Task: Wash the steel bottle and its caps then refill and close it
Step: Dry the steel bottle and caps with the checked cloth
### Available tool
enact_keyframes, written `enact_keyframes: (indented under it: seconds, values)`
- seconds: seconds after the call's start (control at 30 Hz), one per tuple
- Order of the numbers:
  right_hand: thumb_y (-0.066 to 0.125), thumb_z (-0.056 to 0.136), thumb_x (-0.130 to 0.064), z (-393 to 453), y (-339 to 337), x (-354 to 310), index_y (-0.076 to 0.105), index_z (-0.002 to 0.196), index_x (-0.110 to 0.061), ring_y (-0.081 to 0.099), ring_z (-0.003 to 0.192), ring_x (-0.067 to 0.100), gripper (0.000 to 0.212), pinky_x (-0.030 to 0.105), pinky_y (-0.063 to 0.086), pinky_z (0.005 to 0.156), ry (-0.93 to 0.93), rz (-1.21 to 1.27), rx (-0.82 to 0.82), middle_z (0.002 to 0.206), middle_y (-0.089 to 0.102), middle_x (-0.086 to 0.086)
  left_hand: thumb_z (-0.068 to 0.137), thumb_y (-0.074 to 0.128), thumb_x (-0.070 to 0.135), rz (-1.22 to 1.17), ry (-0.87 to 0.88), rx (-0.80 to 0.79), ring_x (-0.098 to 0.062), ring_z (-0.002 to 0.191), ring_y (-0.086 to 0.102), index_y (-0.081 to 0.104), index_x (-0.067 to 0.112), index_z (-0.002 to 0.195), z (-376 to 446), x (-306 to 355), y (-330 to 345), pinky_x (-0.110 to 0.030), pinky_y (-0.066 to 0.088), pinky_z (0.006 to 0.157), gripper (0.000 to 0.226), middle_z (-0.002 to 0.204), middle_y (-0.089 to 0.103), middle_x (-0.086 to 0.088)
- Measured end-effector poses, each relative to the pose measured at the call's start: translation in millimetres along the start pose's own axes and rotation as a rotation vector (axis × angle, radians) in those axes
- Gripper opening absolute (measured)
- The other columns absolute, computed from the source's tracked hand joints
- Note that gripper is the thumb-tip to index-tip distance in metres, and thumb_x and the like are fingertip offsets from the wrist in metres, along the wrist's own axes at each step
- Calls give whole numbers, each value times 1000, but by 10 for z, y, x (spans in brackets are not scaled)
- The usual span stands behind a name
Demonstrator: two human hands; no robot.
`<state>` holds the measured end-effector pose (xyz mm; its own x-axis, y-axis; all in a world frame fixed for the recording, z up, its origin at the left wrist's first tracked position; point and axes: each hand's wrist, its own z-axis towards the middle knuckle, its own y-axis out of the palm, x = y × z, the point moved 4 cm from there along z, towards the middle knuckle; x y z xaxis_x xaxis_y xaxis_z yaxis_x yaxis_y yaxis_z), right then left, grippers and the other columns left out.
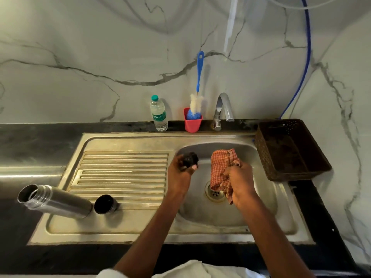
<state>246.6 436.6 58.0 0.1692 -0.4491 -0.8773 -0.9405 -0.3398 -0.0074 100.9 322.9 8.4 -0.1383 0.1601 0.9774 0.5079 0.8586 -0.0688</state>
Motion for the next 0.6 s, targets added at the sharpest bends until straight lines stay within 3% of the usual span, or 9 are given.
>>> enact_keyframes:
  seconds: [0.03,0.17,0.33,0.43,0.5,0.6]
  values:
    - [44,82,19,5,26,5,69,83,-9,65,60,20,37,28,54,49,5,-8,-26,73,69,9,79,85,-1,27,-24,5,-15,110,72,68,25,121,-33,-91,-29,-47,58,103,52,113,77,7]
    - [43,80,20,2,158,104,67,79,-7,65,69,31,37,42,55,65,68,8,-107,76,67,16,85,79,-6,-6,-13,35,-9,102,73,67,19,126,-78,-191,-310,-23,59,85,49,115,75,-1]
    - [53,81,15,-59,373,365,72,96,-5,73,82,37,31,50,61,76,143,-129,-264,89,75,19,85,85,7,18,-76,246,-23,94,77,70,20,121,-291,-461,-828,-38,63,85,41,108,77,-9]
    - [54,82,15,-154,502,491,72,99,-6,74,84,37,33,51,63,77,166,-189,-361,89,76,18,84,84,12,250,-29,394,-18,92,73,68,23,123,-499,-526,-1158,-30,57,79,43,108,71,-8]
    - [53,82,15,-221,580,543,72,94,-9,74,81,36,33,49,63,75,172,-218,-400,86,76,16,85,85,17,398,-20,451,-15,99,69,63,19,133,-630,-551,-1317,-28,54,84,53,117,65,-6]
    - [52,82,17,-344,735,633,70,93,-7,73,84,39,32,57,61,81,183,-265,-460,88,74,18,88,83,17,509,-24,501,-17,108,64,59,14,137,-818,-583,-1505,-26,50,87,54,129,61,-6]
